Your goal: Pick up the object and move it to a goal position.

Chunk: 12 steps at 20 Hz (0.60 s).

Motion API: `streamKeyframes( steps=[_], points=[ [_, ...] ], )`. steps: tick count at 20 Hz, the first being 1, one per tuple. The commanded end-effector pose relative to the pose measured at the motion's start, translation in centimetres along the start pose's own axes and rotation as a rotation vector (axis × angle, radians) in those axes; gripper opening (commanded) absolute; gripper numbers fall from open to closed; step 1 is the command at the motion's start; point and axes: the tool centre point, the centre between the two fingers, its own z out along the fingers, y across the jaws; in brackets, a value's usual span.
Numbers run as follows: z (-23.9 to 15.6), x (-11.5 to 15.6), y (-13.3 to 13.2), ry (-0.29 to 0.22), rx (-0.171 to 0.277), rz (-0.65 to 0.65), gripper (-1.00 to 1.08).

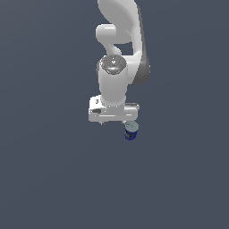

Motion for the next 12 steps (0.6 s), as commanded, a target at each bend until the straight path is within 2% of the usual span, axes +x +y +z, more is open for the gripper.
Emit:
streamKeyframes(
  steps=[1, 7, 12],
  points=[
    [0.2, 0.0, -0.4, 0.001, 0.001, 0.006, 1.00],
    [1.0, -0.3, -2.5, 0.005, 0.003, 0.040, 1.00],
    [2.2, -0.8, -5.3, 0.011, 0.008, 0.087, 1.00]
  ],
)
